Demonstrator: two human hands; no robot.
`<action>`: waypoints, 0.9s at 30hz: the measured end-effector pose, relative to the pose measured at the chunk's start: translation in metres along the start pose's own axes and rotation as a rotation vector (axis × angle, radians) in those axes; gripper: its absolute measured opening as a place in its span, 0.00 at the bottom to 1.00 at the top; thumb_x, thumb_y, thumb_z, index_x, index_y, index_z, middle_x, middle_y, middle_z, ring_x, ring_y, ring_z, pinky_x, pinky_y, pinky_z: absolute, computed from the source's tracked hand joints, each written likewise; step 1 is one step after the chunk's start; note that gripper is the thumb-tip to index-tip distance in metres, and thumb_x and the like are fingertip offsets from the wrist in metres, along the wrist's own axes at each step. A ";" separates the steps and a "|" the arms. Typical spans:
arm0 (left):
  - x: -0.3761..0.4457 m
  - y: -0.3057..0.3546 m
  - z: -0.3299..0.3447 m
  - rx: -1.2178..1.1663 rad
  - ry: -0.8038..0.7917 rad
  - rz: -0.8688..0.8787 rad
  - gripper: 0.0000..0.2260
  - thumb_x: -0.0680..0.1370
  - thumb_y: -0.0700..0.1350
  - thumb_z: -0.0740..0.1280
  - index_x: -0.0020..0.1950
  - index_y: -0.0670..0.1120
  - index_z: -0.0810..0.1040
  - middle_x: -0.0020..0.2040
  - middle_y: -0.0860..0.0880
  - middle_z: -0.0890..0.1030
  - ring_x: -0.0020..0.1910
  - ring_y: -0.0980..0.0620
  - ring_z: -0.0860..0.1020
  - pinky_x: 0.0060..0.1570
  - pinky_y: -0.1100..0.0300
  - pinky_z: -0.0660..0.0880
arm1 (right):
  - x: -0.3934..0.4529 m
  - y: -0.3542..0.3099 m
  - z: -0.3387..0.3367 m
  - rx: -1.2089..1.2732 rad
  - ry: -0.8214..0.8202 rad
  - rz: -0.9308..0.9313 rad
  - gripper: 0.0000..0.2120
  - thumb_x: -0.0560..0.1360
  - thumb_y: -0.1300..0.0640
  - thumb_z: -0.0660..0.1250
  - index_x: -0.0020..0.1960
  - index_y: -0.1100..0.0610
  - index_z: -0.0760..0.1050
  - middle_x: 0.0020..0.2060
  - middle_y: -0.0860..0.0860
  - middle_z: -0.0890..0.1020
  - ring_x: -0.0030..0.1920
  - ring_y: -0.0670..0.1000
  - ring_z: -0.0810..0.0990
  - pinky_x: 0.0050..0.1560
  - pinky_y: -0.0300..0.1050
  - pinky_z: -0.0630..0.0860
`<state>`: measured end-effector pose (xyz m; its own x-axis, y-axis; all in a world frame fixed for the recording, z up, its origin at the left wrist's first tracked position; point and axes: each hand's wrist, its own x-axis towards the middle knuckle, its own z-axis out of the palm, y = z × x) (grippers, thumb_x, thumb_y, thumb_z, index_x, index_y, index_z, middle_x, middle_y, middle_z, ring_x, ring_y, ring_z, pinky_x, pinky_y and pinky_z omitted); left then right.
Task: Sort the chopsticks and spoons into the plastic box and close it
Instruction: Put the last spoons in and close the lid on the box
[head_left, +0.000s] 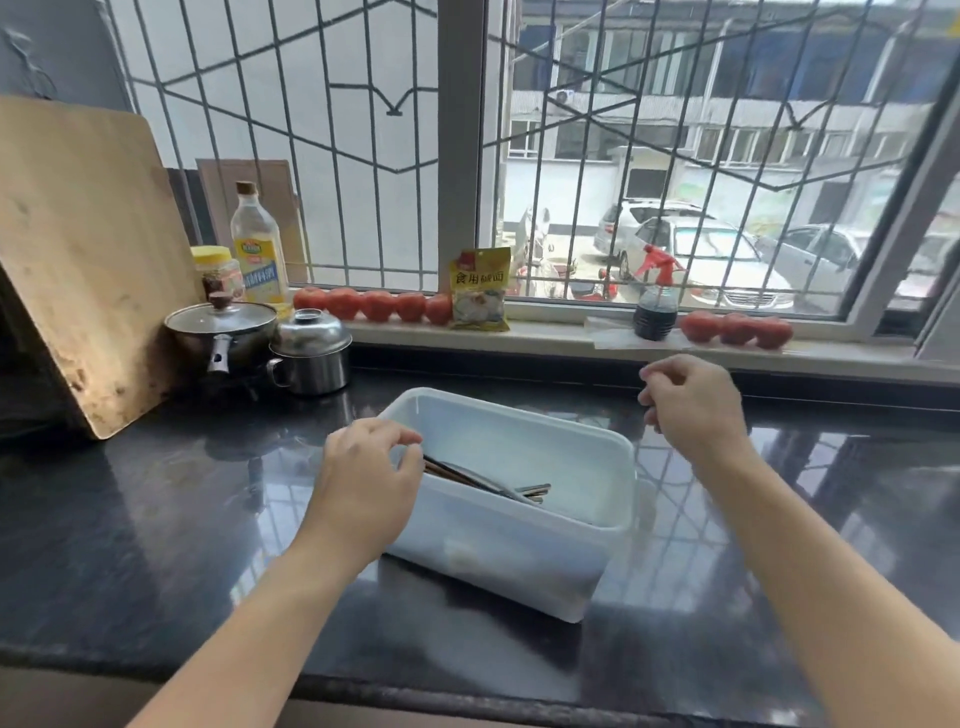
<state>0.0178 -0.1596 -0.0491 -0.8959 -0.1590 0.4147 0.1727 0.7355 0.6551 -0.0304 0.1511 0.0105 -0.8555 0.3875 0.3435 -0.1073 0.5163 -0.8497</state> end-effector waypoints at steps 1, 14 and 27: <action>-0.002 -0.003 0.008 0.016 0.007 0.014 0.12 0.81 0.49 0.60 0.48 0.53 0.84 0.56 0.51 0.81 0.64 0.46 0.71 0.64 0.61 0.61 | 0.001 0.019 -0.005 -0.077 -0.016 0.056 0.11 0.77 0.63 0.63 0.44 0.54 0.82 0.34 0.51 0.84 0.30 0.51 0.81 0.36 0.48 0.80; -0.013 -0.006 0.026 0.054 0.110 0.042 0.28 0.77 0.58 0.43 0.44 0.49 0.82 0.51 0.50 0.76 0.59 0.45 0.66 0.58 0.60 0.60 | -0.009 0.106 0.052 -0.670 -0.355 0.271 0.09 0.80 0.60 0.54 0.55 0.59 0.72 0.52 0.56 0.79 0.47 0.57 0.76 0.43 0.48 0.70; -0.010 -0.001 0.035 0.185 0.107 0.011 0.24 0.79 0.56 0.41 0.48 0.49 0.76 0.49 0.47 0.74 0.57 0.41 0.69 0.58 0.52 0.65 | 0.044 0.037 -0.014 -0.130 0.133 -0.022 0.16 0.75 0.58 0.70 0.62 0.57 0.74 0.47 0.52 0.81 0.47 0.56 0.80 0.50 0.50 0.77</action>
<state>0.0126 -0.1357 -0.0762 -0.8442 -0.2119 0.4924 0.0953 0.8445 0.5269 -0.0651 0.1983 -0.0004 -0.7780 0.4687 0.4184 -0.0511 0.6165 -0.7857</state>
